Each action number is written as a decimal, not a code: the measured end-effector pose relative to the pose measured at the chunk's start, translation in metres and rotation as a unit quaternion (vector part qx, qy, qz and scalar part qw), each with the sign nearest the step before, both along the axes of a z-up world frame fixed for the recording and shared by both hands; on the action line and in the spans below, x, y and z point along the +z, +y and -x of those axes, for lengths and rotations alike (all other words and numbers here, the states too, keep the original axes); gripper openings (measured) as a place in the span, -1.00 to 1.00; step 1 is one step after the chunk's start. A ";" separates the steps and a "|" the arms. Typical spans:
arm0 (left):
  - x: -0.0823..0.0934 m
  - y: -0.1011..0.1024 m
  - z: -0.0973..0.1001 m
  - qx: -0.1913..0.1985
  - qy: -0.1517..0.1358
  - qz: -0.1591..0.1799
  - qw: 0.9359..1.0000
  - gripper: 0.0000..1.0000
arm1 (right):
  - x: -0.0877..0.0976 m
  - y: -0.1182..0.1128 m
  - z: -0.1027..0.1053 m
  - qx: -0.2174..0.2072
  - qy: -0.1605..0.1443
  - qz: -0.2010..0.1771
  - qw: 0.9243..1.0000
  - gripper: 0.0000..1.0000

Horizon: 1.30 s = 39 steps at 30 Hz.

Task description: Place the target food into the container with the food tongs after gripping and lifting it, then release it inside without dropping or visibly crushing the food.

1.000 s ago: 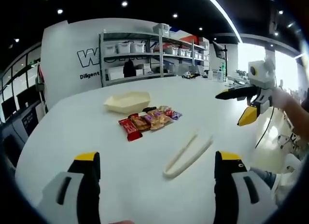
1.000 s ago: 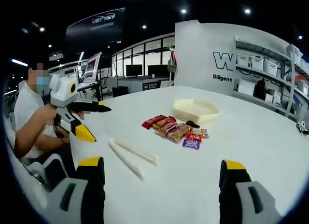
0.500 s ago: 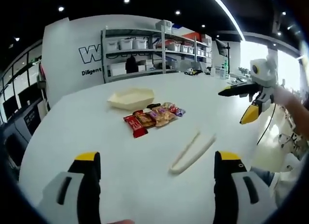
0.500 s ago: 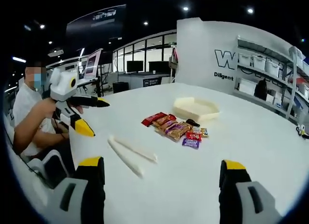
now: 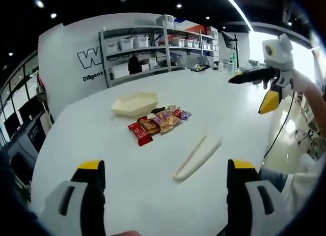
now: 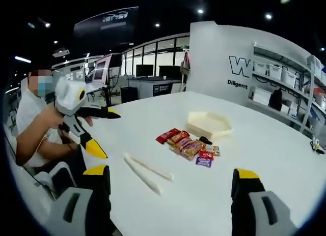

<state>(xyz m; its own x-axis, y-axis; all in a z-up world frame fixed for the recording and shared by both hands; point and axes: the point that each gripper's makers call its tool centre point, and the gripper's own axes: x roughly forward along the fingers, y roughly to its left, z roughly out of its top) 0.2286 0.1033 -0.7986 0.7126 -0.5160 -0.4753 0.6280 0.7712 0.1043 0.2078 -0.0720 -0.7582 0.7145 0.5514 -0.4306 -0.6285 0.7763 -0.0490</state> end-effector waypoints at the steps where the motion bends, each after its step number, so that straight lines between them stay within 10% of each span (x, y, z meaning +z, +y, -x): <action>1: 0.001 0.000 0.000 0.001 -0.003 0.003 1.000 0.97 | 0.005 0.002 -0.003 -0.004 -0.005 -0.011 1.000 0.99; 39: -0.028 -0.017 -0.012 -0.011 0.002 0.009 1.000 0.94 | -0.052 -0.002 -0.030 -0.007 0.005 -0.038 0.999 0.99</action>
<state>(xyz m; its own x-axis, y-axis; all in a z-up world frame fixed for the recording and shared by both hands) 0.2408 0.0865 -0.8269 0.6993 -0.5400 -0.4683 0.6454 0.7587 0.0889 0.2377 -0.0744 -0.8098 0.7179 0.5734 -0.3946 -0.6185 0.7856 0.0164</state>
